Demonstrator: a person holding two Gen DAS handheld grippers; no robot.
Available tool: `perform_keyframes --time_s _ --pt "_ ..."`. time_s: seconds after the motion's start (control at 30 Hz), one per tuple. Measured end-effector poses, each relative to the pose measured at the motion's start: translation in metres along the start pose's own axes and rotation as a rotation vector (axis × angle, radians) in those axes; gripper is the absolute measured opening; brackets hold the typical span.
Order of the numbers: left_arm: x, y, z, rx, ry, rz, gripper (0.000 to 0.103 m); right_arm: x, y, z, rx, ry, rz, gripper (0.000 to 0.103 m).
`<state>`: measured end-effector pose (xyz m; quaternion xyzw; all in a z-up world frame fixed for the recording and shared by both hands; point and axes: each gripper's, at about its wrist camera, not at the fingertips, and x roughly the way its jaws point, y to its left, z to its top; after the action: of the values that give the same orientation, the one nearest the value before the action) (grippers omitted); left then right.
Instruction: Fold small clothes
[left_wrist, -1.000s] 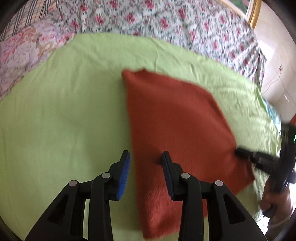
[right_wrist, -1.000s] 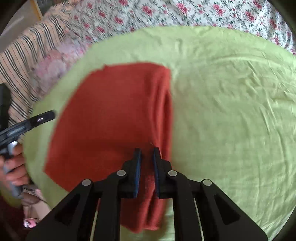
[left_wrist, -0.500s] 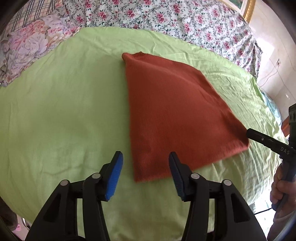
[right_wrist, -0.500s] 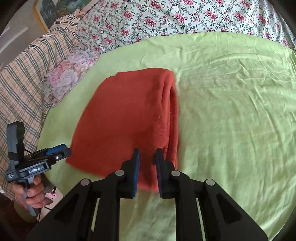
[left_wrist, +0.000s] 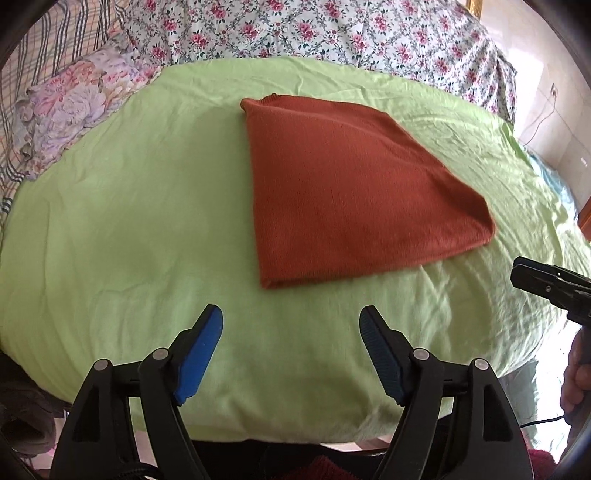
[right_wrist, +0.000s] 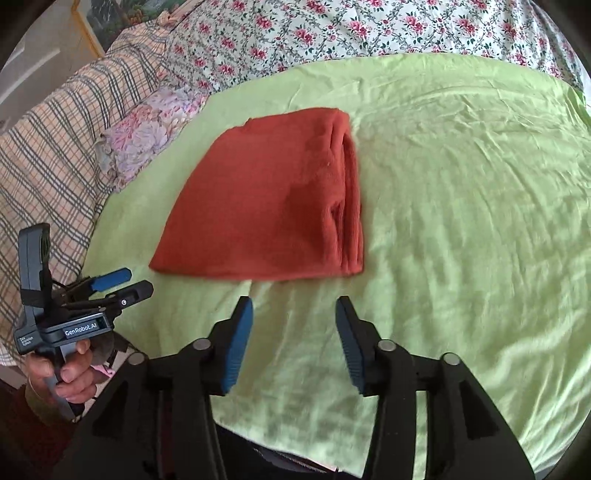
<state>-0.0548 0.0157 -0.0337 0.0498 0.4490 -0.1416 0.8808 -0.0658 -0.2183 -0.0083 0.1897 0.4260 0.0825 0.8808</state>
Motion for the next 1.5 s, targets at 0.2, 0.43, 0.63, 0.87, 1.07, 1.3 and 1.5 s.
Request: perform_keyframes --time_s 0.2,0.43,0.63,0.87,1.07,1.3,1.5 --pt "-0.007 0.003 -0.011 0.022 0.001 0.039 0.082 0.002 0.008 -0.014 -0.032 0.027 -0.017 0.081" --pt "-0.015 0.005 -0.015 0.038 -0.016 0.061 0.084 0.008 0.018 -0.014 -0.089 0.034 -0.056 0.095" --pt "-0.015 -0.001 -0.004 0.051 -0.050 0.051 0.089 0.017 0.027 -0.009 -0.106 0.026 -0.059 0.099" --pt "-0.010 -0.002 0.006 0.060 -0.058 0.078 0.096 0.024 0.035 -0.004 -0.139 0.025 -0.065 0.099" --pt "-0.006 -0.002 0.020 0.060 -0.066 0.099 0.096 0.024 0.036 0.005 -0.140 0.010 -0.070 0.101" --pt "-0.001 -0.009 0.037 0.060 -0.075 0.136 0.097 0.029 0.038 0.022 -0.159 0.008 -0.053 0.102" --pt "0.002 -0.012 0.047 0.068 -0.083 0.154 0.099 0.031 0.036 0.034 -0.162 0.001 -0.055 0.102"
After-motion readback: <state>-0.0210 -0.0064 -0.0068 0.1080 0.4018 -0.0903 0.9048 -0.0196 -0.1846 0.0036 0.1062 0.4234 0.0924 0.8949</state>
